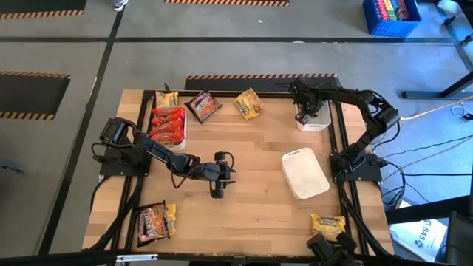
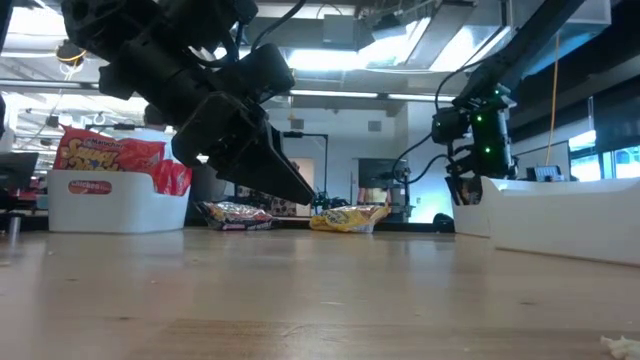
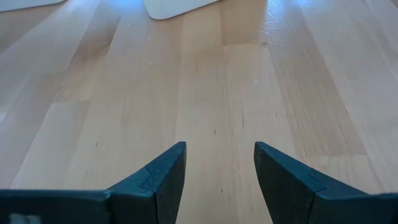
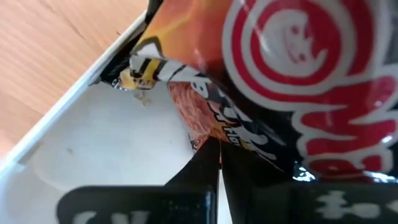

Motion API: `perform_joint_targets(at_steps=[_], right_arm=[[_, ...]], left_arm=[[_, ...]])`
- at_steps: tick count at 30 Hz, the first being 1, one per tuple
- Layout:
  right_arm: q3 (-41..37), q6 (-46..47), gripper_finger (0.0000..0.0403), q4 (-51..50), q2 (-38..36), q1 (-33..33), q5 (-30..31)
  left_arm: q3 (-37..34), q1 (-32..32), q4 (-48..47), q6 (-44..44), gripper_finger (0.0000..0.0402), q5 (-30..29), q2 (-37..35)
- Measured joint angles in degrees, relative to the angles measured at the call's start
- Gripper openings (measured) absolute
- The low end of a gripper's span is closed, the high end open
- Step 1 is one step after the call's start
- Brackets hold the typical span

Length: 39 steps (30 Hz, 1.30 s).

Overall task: Sort Maruchan noodles
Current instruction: Put the top right black noodle into the top right white bin

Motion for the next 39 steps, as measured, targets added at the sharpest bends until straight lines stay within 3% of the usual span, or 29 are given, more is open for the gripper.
perform_joint_targets(at_steps=[14, 20, 25, 29, 39], right_arm=[[1.7, 1.9, 0.0007, -4.6, 0.3, 0.5, -3.5], [2.1, 1.7, 0.0007, -5.6, 0.3, 0.6, -2.3], [4.1, 1.7, 0.0007, -6.8, 0.2, 0.8, -7.0], [4.2, 1.7, 0.0007, -5.0, 0.2, 1.4, -13.1], [4.1, 2.5, 0.0007, 3.9, 0.7, 1.4, -11.0]], left_arm=[[0.0, 0.0, 0.0, 0.0, 0.0184, 0.0, 0.0], [0.0, 0.1, 0.0, 0.0, 0.0184, 0.0, 0.0], [0.0, 0.2, 0.0, 0.0, 0.0184, 0.0, 0.0], [0.0, 0.2, 0.0, 0.0, 0.0184, 0.0, 0.0], [0.0, 0.2, 0.0, 0.0, 0.0184, 0.0, 0.0]])
